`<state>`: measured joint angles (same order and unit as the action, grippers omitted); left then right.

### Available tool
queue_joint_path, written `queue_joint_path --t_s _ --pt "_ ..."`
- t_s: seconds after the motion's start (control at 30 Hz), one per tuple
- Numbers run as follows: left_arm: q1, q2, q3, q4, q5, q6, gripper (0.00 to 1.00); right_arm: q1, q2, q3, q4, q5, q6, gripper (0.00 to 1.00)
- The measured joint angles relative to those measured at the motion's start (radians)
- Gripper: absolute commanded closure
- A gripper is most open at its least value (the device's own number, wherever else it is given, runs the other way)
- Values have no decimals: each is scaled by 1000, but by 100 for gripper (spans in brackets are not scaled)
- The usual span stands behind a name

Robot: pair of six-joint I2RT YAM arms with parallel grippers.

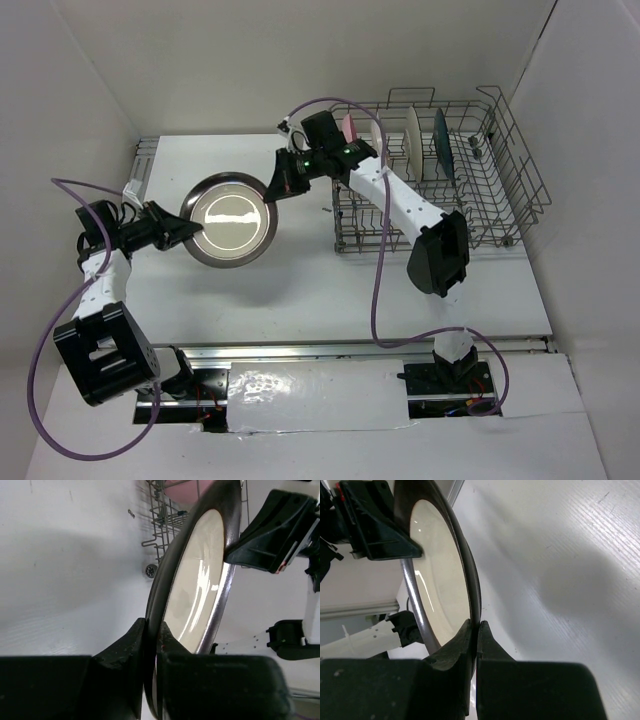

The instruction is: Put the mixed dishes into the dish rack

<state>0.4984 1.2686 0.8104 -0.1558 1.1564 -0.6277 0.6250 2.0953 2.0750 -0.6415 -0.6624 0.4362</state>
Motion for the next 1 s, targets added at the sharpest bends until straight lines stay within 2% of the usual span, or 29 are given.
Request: queue_joint_path --t_s 0.03,0.07,0.2,0.27,0.3,0.43,0.47,0.53,0.57,0.6,0.87,1.0 --pt "0 0 0 0 -6 14 90 0 -2 0 0 0 10 100" --pt "-2 0 0 0 -2 33 100 0 -4 0 1 6 18 100" --pt "-5 -2 8 -28 -4 49 100 -1 -6 0 -4 10 18 97" --pt "-5 -2 22 -52 -11 55 100 -1 -6 0 -7 15 18 83" --pt "-6 -2 33 -70 -17 58 100 -1 -6 0 -8 17 18 65" --pt "-6 -2 83 -162 -63 49 100 -1 -12 6 -6 22 -3 39" --pt "-6 -2 89 -189 -87 49 100 -1 -18 6 -7 26 -8 28" --pt "-6 -2 118 -222 -114 48 100 -1 -30 11 -16 45 -26 16" --pt "-6 -3 128 -242 -131 48 100 -1 -35 19 -26 60 -31 5" --pt "-6 -5 133 -254 -145 48 100 -2 -40 26 -34 76 -34 1" --pt "-6 -42 192 -379 -268 53 100 -11 -134 34 -108 266 -134 0" --pt "-6 -60 208 -409 -329 53 100 15 -194 31 -137 452 -203 0"
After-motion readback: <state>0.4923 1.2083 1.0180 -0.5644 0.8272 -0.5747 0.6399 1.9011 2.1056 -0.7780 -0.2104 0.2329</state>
